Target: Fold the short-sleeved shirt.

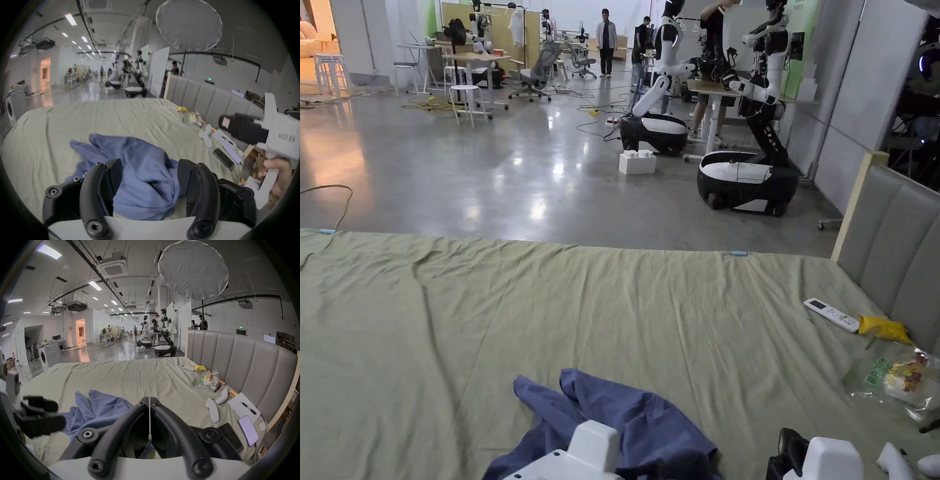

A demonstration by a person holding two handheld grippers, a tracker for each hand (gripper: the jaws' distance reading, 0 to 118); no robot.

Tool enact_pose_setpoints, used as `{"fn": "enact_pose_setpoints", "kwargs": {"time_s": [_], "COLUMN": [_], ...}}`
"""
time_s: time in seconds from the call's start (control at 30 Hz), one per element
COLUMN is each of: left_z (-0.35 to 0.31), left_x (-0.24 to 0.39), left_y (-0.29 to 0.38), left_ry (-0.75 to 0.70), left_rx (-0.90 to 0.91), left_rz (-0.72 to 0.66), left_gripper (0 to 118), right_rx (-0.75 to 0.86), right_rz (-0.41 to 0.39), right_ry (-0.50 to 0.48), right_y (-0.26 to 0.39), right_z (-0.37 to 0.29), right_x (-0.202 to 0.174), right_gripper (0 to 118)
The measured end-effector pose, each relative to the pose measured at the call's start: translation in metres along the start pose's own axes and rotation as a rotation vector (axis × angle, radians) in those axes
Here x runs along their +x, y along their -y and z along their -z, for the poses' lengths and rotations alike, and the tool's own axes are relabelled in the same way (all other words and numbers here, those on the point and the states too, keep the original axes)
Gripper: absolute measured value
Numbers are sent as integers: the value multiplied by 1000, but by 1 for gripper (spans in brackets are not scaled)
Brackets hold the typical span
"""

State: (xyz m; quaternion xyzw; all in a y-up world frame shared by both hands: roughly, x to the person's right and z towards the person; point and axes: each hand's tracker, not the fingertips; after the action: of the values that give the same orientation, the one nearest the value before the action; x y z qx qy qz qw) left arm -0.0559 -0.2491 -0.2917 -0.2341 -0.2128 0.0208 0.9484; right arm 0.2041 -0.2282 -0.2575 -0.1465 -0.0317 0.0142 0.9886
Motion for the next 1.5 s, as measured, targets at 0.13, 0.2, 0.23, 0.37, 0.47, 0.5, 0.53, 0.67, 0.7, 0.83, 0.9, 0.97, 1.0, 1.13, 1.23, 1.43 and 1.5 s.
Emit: {"fn": "enact_pose_setpoints", "kwargs": {"time_s": [0.13,0.2,0.23,0.37,0.47,0.5,0.53,0.67,0.7,0.83,0.9,0.97,1.0,1.13,1.23,1.43,1.5], "left_z": [-31,-45,-51,-74,-84,-88,-90,-92,-90,-83,-74,-61,-52,-16,14,61,76], "left_x": [-32,-46,-53,-75,-87,-92,-97,-118,-123,-138,-144,-155,-161,-184,-194,-197,-194], "left_y": [-24,-34,-37,-40,-36,-34,-33,-17,-10,7,13,17,19,28,36,60,69], "left_ry": [-116,-181,-207,-325,-409,-409,-405,-352,-367,-380,-403,-370,-354,-335,-326,-321,-349], "left_rx": [120,159,176,238,244,239,235,178,164,100,55,-26,-85,-199,-326,-487,-564], "left_rz": [-29,-46,-52,-25,-24,-39,-62,-201,-198,-251,-260,-277,-304,-356,-330,-305,-277], "left_gripper": [71,70,68,24,11,8,7,3,0,0,0,0,1,10,70,75,75], "right_rx": [31,57,63,109,127,129,129,129,128,125,118,112,108,88,67,12,0], "right_rz": [-7,-12,-12,-14,-13,-9,-8,-10,-12,-30,-35,-37,-40,-44,-50,-57,-56], "right_ry": [-26,-34,-37,-37,-38,-42,-44,-56,-61,-71,-74,-76,-75,-74,-71,-54,-47], "right_y": [-11,-17,-20,-29,-35,-37,-38,-40,-40,-39,-38,-37,-36,-29,-23,-7,-2], "right_z": [0,0,0,1,2,3,4,5,6,9,12,13,15,21,24,34,36], "right_x": [-14,-21,-24,-36,-43,-45,-47,-53,-54,-59,-60,-61,-61,-60,-58,-50,-46], "right_gripper": [2,2,2,2,2,2,2,2,2,2,2,2,2,2,2,2,2]}}
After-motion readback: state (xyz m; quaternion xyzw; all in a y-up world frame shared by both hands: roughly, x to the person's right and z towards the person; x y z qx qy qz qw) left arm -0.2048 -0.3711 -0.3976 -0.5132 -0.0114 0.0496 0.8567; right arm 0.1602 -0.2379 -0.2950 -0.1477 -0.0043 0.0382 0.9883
